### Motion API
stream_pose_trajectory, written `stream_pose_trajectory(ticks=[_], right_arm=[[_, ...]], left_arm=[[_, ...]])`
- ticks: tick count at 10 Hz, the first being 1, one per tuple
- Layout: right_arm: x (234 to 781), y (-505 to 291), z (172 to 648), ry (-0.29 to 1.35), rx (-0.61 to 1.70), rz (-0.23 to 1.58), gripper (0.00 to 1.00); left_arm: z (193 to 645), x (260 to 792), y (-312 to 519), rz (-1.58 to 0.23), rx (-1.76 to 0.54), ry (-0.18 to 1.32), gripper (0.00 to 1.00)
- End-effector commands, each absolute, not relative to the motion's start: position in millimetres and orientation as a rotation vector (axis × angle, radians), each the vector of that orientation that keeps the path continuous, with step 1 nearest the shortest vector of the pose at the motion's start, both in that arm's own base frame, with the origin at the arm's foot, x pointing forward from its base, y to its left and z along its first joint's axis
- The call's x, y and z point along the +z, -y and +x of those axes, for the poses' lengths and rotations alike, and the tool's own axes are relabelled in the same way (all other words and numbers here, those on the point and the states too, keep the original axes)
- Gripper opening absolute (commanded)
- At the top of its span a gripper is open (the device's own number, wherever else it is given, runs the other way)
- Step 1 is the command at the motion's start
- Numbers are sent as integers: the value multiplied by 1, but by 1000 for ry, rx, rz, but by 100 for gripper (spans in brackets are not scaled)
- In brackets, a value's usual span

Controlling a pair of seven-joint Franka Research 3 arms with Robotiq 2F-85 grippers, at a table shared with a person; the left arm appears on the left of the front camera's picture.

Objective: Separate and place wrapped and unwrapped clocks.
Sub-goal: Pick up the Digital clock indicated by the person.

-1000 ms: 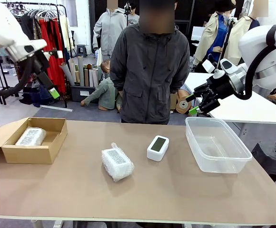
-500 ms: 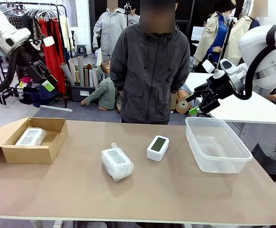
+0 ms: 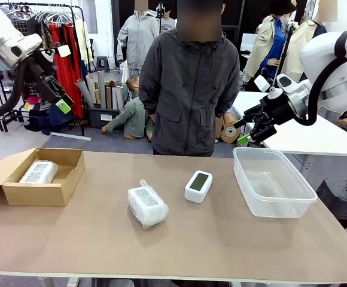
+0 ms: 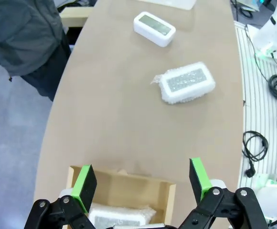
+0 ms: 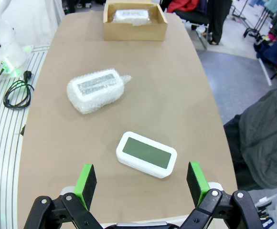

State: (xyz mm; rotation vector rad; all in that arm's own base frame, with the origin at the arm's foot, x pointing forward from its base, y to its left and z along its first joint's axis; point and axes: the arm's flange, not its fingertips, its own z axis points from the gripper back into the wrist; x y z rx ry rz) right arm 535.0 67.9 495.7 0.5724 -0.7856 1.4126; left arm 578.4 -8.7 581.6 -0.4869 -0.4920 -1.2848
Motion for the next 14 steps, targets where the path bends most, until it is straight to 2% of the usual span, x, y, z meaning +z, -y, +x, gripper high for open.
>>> stream_pose_trajectory(ticks=[1,4,7,10,11,14], right_arm=[[497,-67,534,791,1417,561,100],[497,-67,534,791,1417,561,100],[497,-67,534,791,1417,561,100],[497,-67,534,791,1417,561,100],[497,-67,534,791,1417,561,100],[497,-67,534,791,1417,561,100]], left_arm=[[575,588,3,-543,-1352,548,100],[564,594,-8,-553,-1380,798,100],[558,590,-22,-534,-1360,911,100],[555,590,-26,-523,-1408,896,100],[559,592,-28,-532,-1339,830,100],[564,591,-27,-532,-1391,874,100]])
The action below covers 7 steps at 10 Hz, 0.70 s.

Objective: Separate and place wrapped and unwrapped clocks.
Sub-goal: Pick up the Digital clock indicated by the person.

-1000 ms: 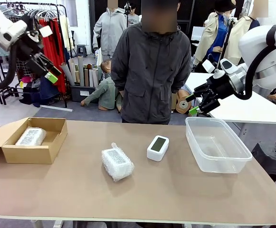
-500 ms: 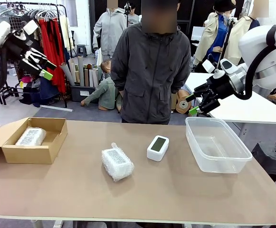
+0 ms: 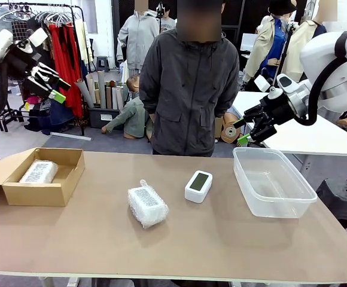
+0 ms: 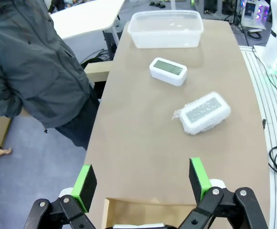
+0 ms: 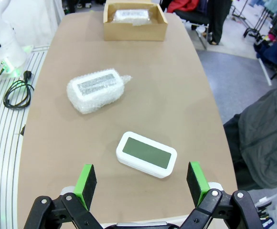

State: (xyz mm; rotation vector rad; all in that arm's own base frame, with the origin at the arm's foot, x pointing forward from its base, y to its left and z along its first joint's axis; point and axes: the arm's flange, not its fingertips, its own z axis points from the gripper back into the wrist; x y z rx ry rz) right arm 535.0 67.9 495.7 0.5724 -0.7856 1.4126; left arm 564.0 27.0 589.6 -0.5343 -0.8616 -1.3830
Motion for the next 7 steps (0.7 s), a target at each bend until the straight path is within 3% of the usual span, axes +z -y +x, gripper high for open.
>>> stream_pose_trajectory(ticks=[1,7], right_arm=[[497,-67,534,791,1417,561,100],[497,-67,534,791,1417,561,100]], left_arm=[[564,591,-27,-532,-1391,874,100],[564,591,-27,-532,-1391,874,100]])
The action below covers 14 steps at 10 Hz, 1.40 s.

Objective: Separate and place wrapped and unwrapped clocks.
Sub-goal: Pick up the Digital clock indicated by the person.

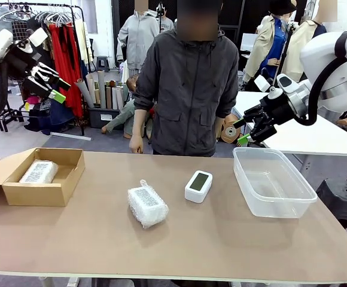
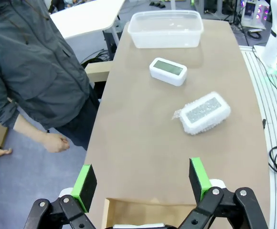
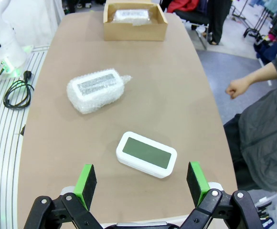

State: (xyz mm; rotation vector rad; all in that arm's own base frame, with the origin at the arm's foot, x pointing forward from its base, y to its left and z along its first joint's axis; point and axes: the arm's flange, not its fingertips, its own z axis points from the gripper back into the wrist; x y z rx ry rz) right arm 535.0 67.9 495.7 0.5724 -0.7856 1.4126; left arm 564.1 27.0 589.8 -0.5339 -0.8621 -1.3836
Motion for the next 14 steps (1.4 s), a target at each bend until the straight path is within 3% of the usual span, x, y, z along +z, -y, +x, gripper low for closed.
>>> stream_pose_trajectory(ticks=[1,14], right_arm=[[497,-67,534,791,1417,561,100],[497,-67,534,791,1417,561,100]], left_arm=[[564,591,-27,-532,-1391,874,100],[564,591,-27,-532,-1391,874,100]])
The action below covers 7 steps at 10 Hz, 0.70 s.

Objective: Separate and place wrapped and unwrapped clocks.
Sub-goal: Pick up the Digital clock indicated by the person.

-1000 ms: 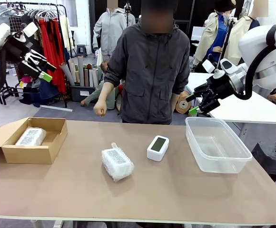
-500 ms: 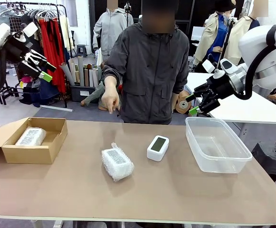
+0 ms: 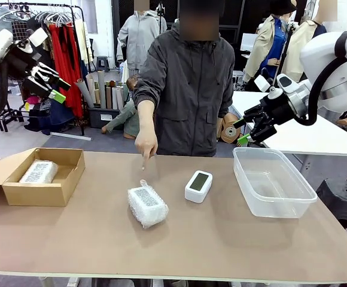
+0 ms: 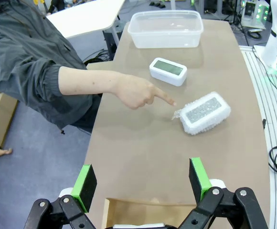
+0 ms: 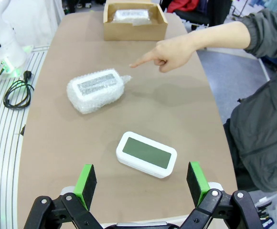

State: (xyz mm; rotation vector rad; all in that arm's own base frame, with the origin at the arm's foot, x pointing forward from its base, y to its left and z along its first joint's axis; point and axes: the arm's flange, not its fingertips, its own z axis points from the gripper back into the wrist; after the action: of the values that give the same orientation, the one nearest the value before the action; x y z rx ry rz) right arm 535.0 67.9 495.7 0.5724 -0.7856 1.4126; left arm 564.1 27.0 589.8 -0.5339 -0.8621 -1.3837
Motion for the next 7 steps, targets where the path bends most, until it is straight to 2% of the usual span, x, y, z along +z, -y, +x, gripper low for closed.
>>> stream_pose_trajectory(ticks=[1,3,5,7], right_arm=[[497,-67,534,791,1417,561,100],[497,-67,534,791,1417,561,100],[497,-67,534,791,1417,561,100],[497,-67,534,791,1417,561,100]], left_arm=[[564,591,-27,-532,-1391,874,100],[564,590,-27,-534,-1384,862,100],[572,583,5,-496,-1313,595,100],[578,576,42,-450,-1202,446,100]])
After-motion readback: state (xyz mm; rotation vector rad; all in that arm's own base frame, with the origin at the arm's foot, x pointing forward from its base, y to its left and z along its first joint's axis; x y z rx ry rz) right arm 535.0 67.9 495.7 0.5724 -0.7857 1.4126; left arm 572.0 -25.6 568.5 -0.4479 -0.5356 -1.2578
